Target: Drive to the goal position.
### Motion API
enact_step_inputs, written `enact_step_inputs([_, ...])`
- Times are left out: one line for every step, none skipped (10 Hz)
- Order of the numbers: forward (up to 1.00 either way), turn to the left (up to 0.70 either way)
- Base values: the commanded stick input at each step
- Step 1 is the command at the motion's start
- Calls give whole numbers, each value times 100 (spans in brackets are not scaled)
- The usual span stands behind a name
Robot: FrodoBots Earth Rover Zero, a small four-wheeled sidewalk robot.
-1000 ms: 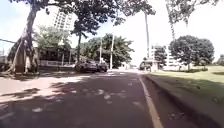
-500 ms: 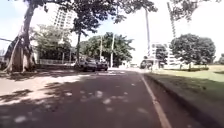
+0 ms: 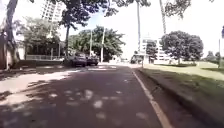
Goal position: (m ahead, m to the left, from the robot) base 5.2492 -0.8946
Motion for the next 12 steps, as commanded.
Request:
enact_step_inputs([70, 0])
enact_step_inputs([70, 0])
enact_step_inputs([70, 0])
enact_step_inputs([70, 0])
enact_step_inputs([70, 0])
enact_step_inputs([70, 0])
enact_step_inputs([70, 0])
enact_step_inputs([70, 6])
enact_step_inputs([70, 11])
enact_step_inputs([70, 17])
enact_step_inputs([70, 22])
enact_step_inputs([70, 28])
